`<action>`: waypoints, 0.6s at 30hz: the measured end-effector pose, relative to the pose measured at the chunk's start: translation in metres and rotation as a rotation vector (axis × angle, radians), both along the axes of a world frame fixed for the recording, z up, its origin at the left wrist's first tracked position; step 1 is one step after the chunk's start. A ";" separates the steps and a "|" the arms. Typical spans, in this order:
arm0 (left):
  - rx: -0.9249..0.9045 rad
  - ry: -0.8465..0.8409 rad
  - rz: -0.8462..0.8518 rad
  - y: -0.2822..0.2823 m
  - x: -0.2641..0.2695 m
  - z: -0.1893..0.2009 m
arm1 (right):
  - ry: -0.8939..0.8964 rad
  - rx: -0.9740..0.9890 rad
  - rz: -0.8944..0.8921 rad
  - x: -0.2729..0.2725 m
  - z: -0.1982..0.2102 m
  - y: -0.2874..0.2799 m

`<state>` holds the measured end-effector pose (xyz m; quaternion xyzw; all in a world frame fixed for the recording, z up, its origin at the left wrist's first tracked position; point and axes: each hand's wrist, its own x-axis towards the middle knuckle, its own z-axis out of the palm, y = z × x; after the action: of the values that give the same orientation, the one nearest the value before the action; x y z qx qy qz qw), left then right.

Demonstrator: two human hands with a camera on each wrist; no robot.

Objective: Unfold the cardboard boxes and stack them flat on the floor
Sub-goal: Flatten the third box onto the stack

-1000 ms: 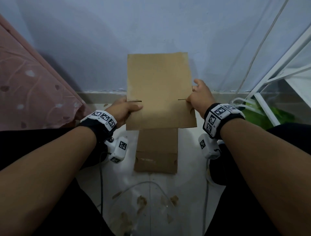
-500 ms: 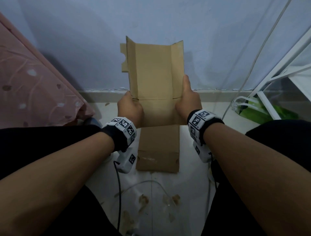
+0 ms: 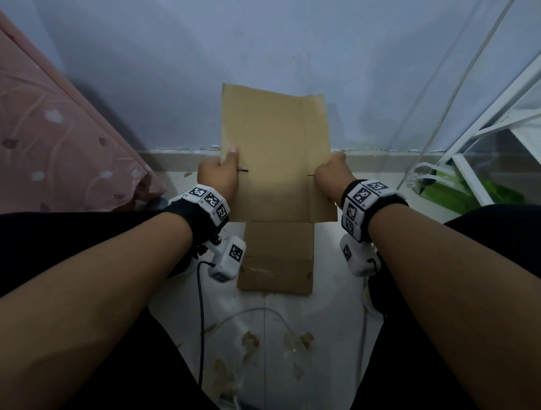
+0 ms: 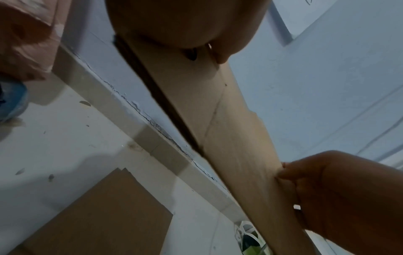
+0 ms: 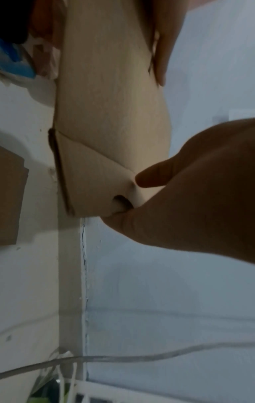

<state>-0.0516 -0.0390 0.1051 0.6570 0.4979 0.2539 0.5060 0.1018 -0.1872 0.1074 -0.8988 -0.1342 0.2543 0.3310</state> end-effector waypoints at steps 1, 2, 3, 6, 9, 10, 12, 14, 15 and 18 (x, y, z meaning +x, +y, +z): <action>-0.011 -0.009 -0.005 0.000 0.001 0.000 | 0.049 0.010 -0.033 0.002 0.000 0.000; -0.015 -0.018 -0.008 -0.001 0.001 0.000 | 0.046 0.028 -0.067 0.006 -0.001 0.000; -0.021 -0.030 -0.014 -0.003 0.002 0.002 | 0.040 0.056 -0.093 0.007 0.004 -0.001; -0.033 -0.048 -0.027 -0.005 0.004 0.002 | 0.087 0.152 -0.171 0.002 0.015 -0.006; 0.011 -0.056 -0.048 -0.007 0.006 0.002 | 0.077 0.121 -0.158 0.003 0.010 -0.007; 0.025 -0.057 -0.069 -0.008 0.007 0.002 | 0.055 0.081 -0.145 0.000 0.008 -0.008; 0.035 -0.058 -0.107 -0.011 0.009 0.001 | 0.040 0.029 -0.121 -0.003 0.006 -0.009; 0.009 -0.059 -0.125 -0.013 0.010 -0.002 | 0.056 0.015 -0.122 -0.004 0.005 -0.011; -0.006 -0.064 -0.130 -0.014 0.011 -0.004 | 0.052 0.004 -0.116 -0.004 0.005 -0.012; -0.022 -0.055 -0.141 -0.014 0.013 -0.008 | 0.007 -0.055 -0.080 -0.002 0.005 -0.013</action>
<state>-0.0388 -0.0531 0.0974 0.6775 0.4394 0.2300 0.5432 0.0999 -0.2001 0.1120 -0.9113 -0.0901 0.2478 0.3164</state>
